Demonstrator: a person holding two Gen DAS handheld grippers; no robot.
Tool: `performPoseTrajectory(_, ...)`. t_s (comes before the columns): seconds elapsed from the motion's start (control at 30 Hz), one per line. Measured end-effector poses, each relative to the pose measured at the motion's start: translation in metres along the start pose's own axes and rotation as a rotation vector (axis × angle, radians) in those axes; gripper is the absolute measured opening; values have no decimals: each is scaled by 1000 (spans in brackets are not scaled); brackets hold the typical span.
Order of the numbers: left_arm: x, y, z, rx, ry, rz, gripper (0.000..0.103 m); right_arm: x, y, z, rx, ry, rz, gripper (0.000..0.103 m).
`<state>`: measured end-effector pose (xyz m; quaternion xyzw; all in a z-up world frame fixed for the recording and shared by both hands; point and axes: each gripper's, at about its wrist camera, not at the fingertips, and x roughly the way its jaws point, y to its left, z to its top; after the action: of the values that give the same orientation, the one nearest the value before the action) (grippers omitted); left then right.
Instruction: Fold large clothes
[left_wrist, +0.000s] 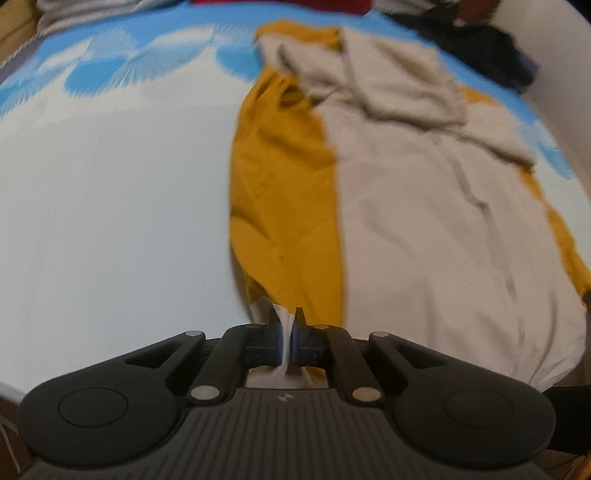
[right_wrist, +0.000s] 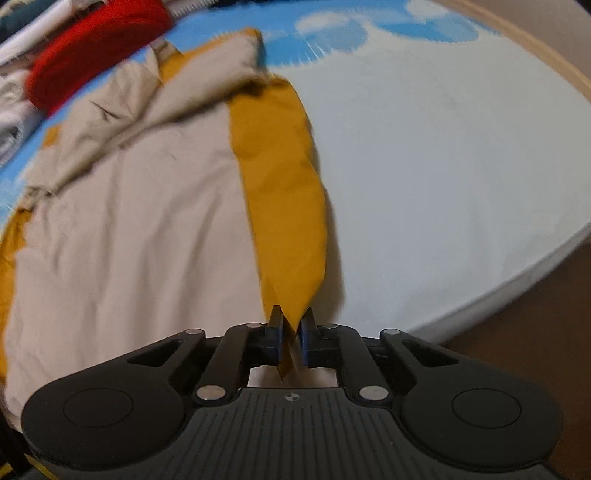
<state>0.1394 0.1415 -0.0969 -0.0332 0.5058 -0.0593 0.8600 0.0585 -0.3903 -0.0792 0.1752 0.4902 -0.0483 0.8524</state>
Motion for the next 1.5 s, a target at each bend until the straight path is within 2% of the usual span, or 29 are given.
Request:
performPoseTrajectory(0.23,-64,-11,15,18,-188,-108,3,-67,11,31,105,-213,205,5)
performPoseTrajectory(0.4,-117,-8,28,21,-280,-173,3,-116,7,52,154,-310,327,5)
performPoseTrajectory(0.63,-185,2,29,69,-331,-248,3,-169,-9,58,170,-381,437,4)
performPoseTrajectory(0.83,-230,22,21,20,-334,-324,3,-207,-40,45,211,-417,498,4)
performPoseTrajectory(0.97,-208,35,48,-48,-309,-333,3,-195,-49,61,280,-402,503,4)
performPoseTrajectory(1.13,-119,53,114,-191,-219,-295,3,-127,-40,115,300,-356,431,4)
performPoseTrajectory(1.17,-93,60,128,-256,-186,-293,4,-106,-36,129,302,-340,393,4)
performPoseTrajectory(1.2,-70,68,138,-320,-163,-288,10,-85,-32,140,303,-322,352,4)
performPoseTrajectory(1.27,-27,84,147,-455,-128,-282,12,-42,-23,159,303,-279,276,7)
performPoseTrajectory(1.33,-2,96,148,-570,-67,-296,15,-9,-22,169,325,-253,209,16)
performPoseTrajectory(1.37,1,101,152,-585,-61,-275,17,-1,-22,170,336,-262,174,16)
performPoseTrajectory(1.4,-4,103,155,-580,-90,-249,24,3,-24,173,359,-267,145,16)
performPoseTrajectory(1.43,-10,106,159,-566,-119,-229,37,5,-27,175,383,-275,146,16)
performPoseTrajectory(1.5,-17,108,162,-525,-156,-201,46,6,-28,178,370,-297,176,17)
